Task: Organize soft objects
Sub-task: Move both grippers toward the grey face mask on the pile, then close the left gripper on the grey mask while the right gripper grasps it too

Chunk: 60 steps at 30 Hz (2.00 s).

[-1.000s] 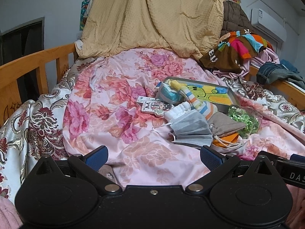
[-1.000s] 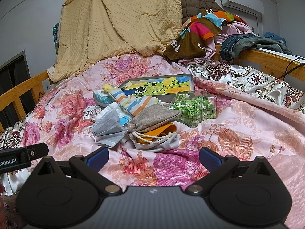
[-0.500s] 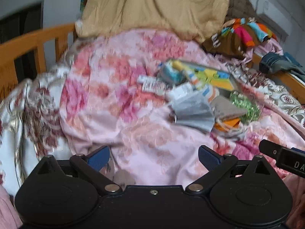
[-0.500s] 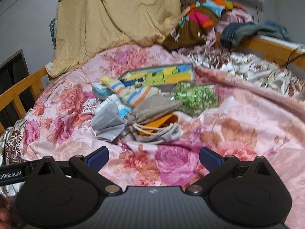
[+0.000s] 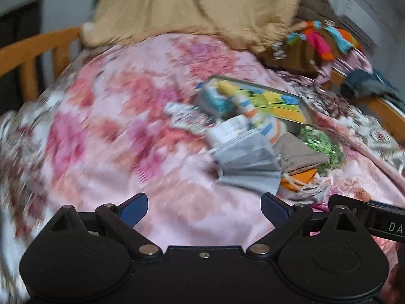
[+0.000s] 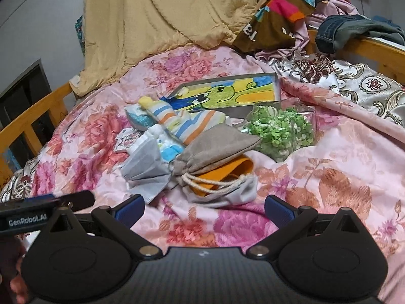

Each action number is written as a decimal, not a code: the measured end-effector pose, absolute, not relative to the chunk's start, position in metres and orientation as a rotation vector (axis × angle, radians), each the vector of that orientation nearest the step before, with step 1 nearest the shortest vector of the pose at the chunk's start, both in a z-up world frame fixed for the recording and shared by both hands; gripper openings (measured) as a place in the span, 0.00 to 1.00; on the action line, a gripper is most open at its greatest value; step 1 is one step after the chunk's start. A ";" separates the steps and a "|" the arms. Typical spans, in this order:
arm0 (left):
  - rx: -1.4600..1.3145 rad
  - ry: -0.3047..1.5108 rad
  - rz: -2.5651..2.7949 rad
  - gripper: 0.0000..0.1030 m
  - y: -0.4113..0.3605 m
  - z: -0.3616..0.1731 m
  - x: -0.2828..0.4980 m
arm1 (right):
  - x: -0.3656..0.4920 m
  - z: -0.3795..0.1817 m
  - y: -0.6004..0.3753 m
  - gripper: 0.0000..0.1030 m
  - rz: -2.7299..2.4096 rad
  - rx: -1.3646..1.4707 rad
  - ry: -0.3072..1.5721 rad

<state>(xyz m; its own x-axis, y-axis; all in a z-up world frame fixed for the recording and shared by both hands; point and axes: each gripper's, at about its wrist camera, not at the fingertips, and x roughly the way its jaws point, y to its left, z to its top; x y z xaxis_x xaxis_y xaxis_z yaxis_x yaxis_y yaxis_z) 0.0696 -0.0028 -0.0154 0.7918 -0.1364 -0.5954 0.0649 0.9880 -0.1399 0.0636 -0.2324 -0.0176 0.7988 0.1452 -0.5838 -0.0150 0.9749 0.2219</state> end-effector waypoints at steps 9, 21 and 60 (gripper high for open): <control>0.024 0.586 -0.263 0.95 -0.026 -0.010 0.121 | 0.092 -0.014 -0.266 1.00 0.073 0.270 0.605; 0.137 0.541 -0.477 0.96 -0.028 -0.030 0.167 | 0.136 -0.039 -0.255 1.00 0.136 0.121 0.793; 0.254 0.712 -0.610 0.15 -0.059 -0.069 0.184 | 0.152 -0.059 -0.236 0.10 0.197 0.103 0.813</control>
<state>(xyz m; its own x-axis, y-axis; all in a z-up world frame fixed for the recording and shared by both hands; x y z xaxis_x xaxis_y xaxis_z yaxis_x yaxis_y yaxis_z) 0.1842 -0.0588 -0.0687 0.5941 -0.4350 -0.6766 0.6022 0.7982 0.0156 0.1516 -0.2359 -0.0587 0.6707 0.2135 -0.7103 -0.1348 0.9768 0.1663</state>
